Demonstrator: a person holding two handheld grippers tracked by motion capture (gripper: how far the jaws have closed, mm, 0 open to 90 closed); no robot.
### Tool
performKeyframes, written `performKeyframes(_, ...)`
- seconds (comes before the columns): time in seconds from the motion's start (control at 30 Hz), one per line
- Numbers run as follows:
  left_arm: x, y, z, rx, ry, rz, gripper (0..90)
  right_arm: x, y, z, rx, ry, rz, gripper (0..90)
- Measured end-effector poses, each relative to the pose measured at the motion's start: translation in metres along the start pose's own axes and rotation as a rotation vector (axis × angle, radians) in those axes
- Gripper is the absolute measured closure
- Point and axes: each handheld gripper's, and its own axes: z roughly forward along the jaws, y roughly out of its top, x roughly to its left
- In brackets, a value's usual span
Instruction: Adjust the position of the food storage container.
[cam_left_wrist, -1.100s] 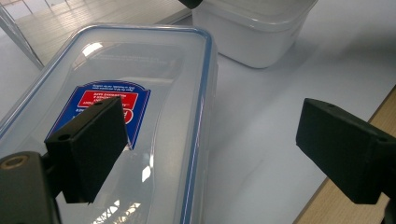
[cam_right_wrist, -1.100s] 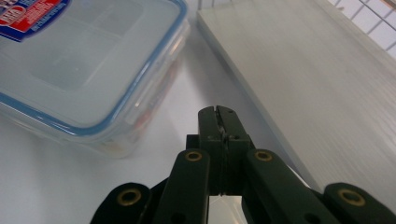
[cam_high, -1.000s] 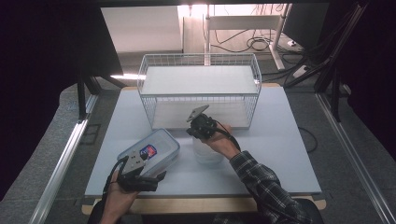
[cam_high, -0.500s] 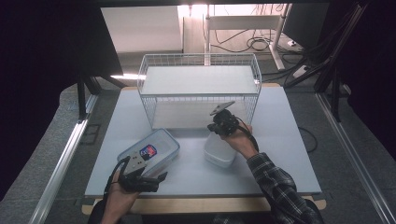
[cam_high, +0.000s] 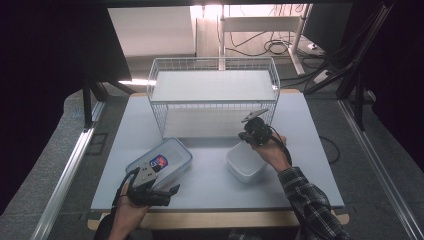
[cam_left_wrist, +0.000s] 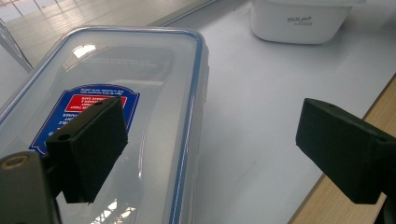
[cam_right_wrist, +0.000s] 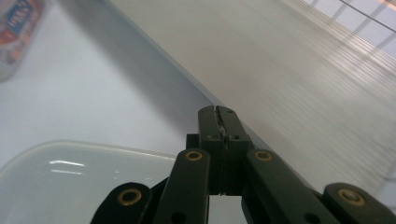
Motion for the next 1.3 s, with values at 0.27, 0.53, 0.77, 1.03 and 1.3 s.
performKeyframes(0.27,-0.001,0.0,0.001,0.003,-0.009,-0.002,9.0,-0.011,-0.027,-0.021,0.017,-0.051,0.055,89.8)
performKeyframes(0.53,0.0,0.0,0.001,-0.011,-0.021,-0.011,9.0,-0.003,-0.041,-0.043,-0.033,-0.066,0.054,89.0)
performKeyframes(0.77,0.0,0.0,0.0,-0.014,-0.02,-0.01,9.0,0.044,-0.035,-0.051,-0.077,0.056,-0.032,88.4)
performKeyframes(1.03,0.0,0.0,0.0,-0.012,-0.022,-0.008,9.0,0.091,-0.029,-0.033,-0.02,0.145,-0.135,88.6)
performKeyframes(1.3,0.0,0.0,0.0,-0.013,-0.028,-0.015,9.0,0.077,-0.032,-0.029,-0.013,0.101,-0.089,89.3)
